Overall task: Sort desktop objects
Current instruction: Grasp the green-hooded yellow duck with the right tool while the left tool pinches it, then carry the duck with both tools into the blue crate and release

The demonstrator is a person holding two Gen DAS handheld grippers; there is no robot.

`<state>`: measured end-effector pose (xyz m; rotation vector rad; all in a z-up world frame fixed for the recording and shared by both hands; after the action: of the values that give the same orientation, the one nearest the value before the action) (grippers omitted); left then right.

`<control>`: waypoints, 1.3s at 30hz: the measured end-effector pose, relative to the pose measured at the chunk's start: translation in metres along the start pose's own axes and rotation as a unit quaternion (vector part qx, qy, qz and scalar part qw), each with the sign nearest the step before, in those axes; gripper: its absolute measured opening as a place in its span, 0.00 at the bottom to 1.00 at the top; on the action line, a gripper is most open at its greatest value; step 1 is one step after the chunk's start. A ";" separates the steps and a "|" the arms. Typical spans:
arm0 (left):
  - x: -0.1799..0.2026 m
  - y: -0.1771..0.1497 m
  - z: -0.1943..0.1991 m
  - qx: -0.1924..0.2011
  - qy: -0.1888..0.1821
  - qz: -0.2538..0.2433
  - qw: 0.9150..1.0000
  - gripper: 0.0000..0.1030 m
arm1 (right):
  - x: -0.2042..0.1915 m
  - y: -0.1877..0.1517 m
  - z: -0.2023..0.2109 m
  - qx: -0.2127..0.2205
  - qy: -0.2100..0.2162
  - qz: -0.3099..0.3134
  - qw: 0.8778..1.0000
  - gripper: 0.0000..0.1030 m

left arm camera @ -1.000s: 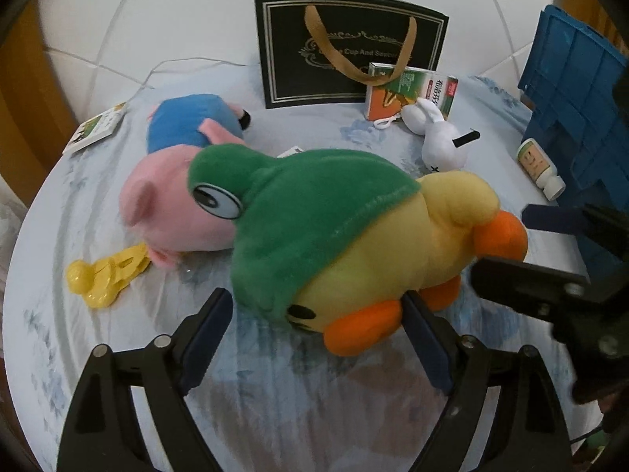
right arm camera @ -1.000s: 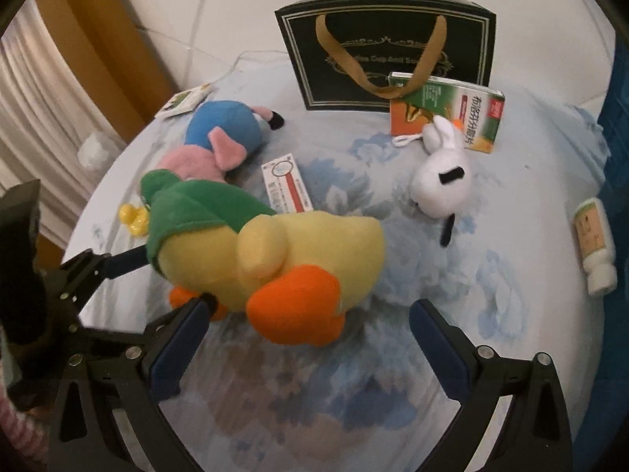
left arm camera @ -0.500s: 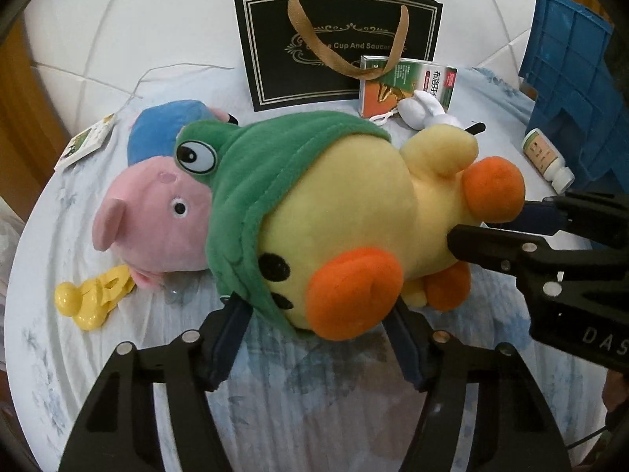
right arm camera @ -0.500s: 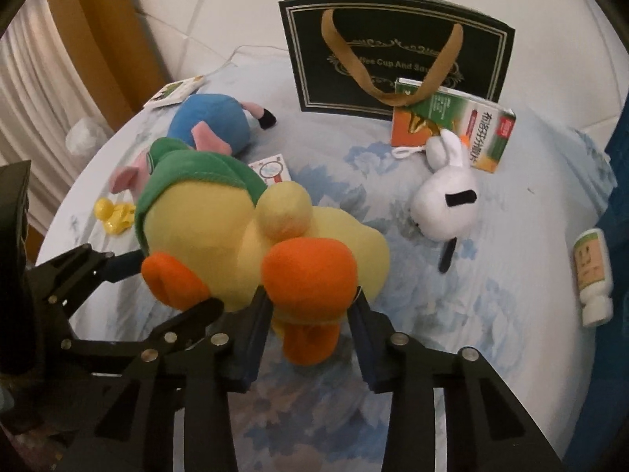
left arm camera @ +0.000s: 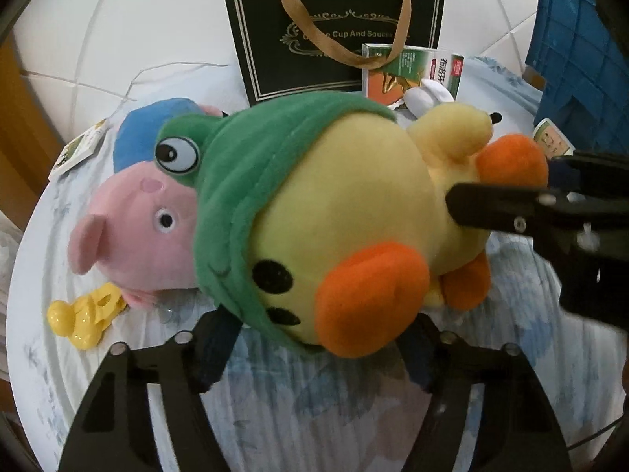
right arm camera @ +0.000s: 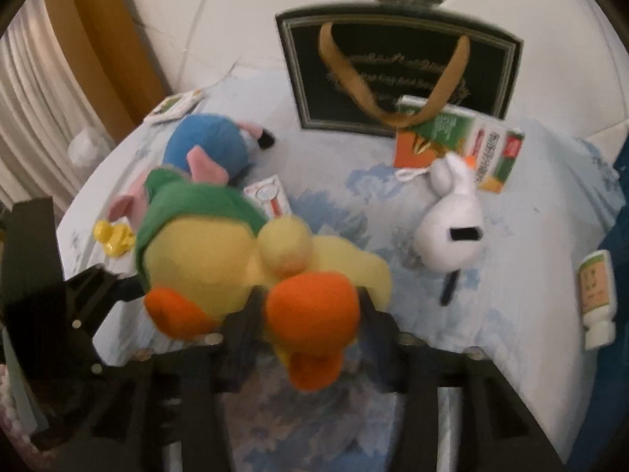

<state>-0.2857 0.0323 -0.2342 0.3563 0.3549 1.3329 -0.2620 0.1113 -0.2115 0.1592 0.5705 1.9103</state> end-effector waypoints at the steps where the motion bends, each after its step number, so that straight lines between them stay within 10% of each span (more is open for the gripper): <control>1: -0.001 0.000 0.002 0.002 -0.002 0.002 1.000 0.63 | -0.002 0.000 0.001 0.001 -0.004 0.006 1.000 0.40; 19: 0.053 -0.004 0.184 0.174 -0.019 -0.041 0.984 0.62 | -0.018 -0.036 0.187 0.156 -0.056 0.006 0.986 0.34; 39: 0.250 0.018 0.346 0.333 -0.150 -0.181 0.913 0.62 | 0.045 -0.145 0.439 0.318 -0.230 -0.092 0.915 0.34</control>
<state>-0.0966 0.2640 0.0716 1.0046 0.5808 0.7431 0.0024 0.3329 0.0991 0.9171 0.8271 1.3765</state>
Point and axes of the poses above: each gripper's, at about its wrist camera, not at the fingertips, and z roughly against the way its jaws point, x to its right, y to its top, the point moved 6 cm from there along -z, roughly the way its jaws point, and after that the axes turned 5 degrees about -x, right-handed, at the moved point
